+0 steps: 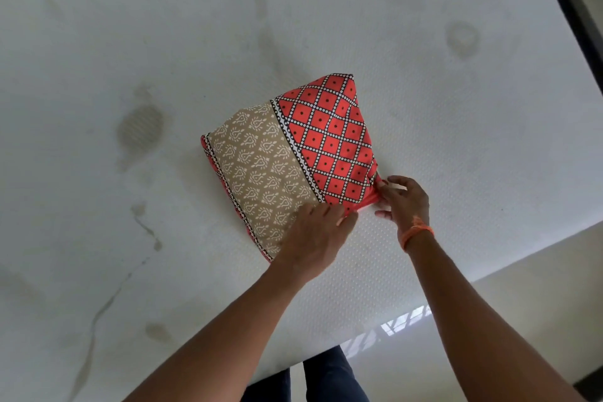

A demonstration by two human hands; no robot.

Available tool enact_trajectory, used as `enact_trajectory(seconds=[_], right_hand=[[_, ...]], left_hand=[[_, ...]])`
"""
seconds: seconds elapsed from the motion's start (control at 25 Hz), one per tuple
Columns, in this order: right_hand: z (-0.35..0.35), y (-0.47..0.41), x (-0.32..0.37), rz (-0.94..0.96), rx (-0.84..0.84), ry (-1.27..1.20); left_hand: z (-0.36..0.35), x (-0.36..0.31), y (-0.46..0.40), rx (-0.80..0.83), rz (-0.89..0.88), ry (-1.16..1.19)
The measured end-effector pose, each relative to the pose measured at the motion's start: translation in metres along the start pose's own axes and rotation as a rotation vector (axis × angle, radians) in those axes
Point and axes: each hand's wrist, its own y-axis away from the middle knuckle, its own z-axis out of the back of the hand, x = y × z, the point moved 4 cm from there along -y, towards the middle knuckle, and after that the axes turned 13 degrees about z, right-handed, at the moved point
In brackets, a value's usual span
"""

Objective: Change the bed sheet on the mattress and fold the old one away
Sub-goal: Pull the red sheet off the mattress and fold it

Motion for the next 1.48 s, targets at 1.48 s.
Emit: enact_trajectory(seconds=[1.48], right_hand=[[-0.051, 0.012, 0.056, -0.082, -0.025, -0.449]], left_hand=[[0.075, 0.051, -0.087, 0.268, 0.197, 0.532]])
